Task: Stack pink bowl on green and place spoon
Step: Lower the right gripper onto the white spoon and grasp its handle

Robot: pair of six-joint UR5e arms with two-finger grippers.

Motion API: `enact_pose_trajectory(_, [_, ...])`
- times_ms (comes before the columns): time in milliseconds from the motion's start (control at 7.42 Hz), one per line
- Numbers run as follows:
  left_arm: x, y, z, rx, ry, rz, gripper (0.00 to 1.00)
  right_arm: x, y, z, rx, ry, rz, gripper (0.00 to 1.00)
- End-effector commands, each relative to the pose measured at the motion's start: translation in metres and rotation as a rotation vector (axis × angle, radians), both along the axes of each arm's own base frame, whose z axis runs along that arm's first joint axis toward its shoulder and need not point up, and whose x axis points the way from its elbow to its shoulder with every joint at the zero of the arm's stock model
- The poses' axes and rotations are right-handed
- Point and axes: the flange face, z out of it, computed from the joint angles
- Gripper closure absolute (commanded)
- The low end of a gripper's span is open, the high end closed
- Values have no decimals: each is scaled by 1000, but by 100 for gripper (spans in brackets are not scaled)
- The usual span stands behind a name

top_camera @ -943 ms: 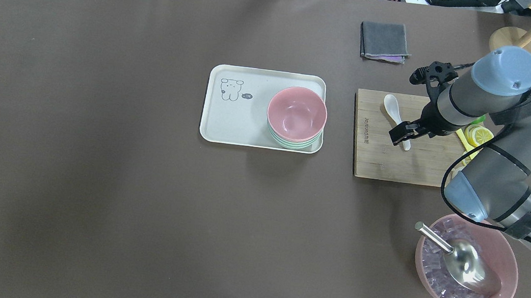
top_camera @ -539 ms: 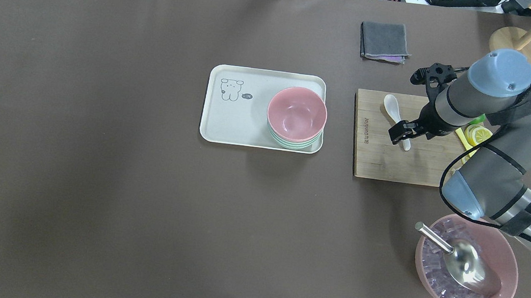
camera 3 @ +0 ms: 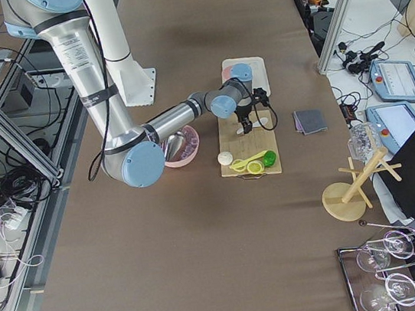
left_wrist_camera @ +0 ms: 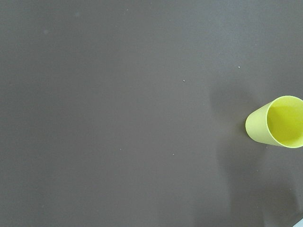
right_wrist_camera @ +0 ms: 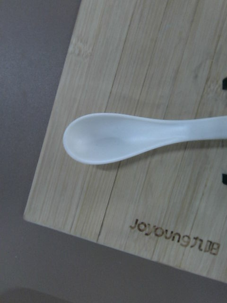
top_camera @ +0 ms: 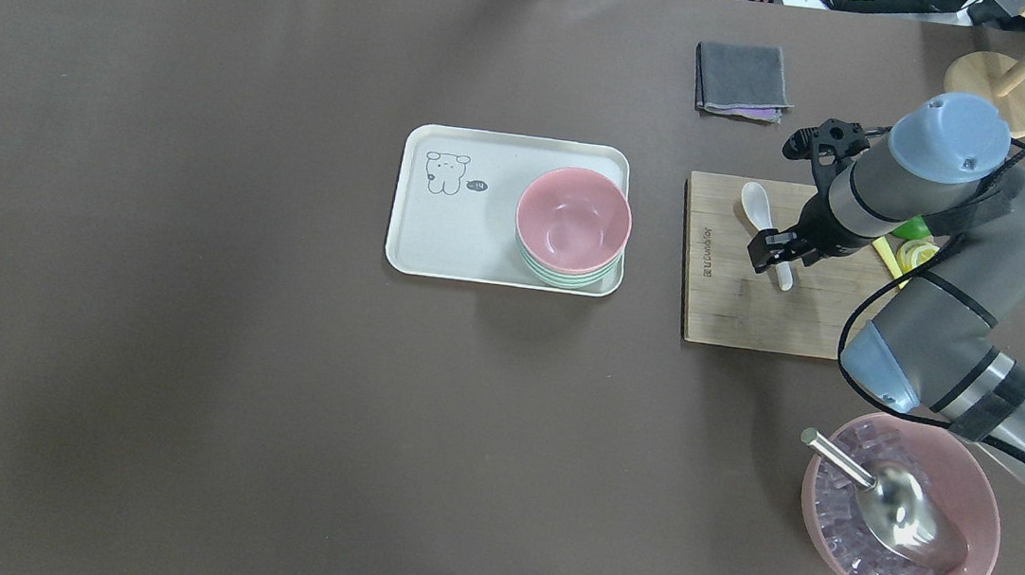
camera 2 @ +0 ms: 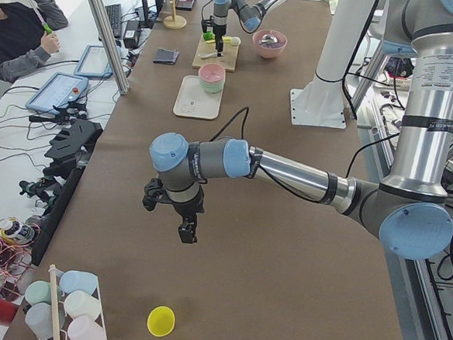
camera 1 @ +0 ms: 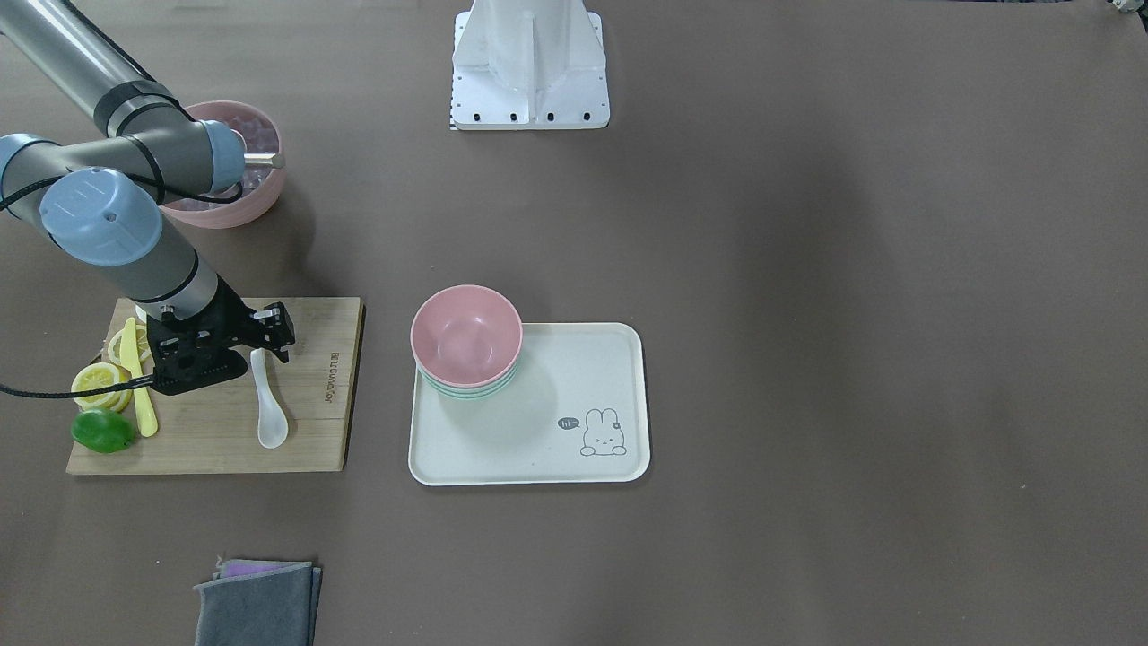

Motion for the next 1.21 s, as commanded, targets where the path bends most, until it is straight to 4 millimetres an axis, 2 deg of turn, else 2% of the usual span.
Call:
enact_pose_trajectory(0, [0, 0, 0, 0, 0, 0, 1, 0, -1, 1, 2, 1, -3, 48])
enact_pose_trajectory(539, [0, 0, 0, 0, 0, 0, 1, -3, -2, 8, -5, 11, -5, 52])
enact_pose_trajectory(674, [0, 0, 1, -1, 0, 0, 1, -3, -2, 5, -5, 7, -4, 80])
enact_pose_trajectory(809, [0, 0, 1, -1, 0, 0, 1, -4, -4, -2, 2, 0, -1, 100])
enact_pose_trajectory(1078, [0, 1, 2, -4, 0, 0, 1, -3, -4, -5, 7, -6, 1, 100])
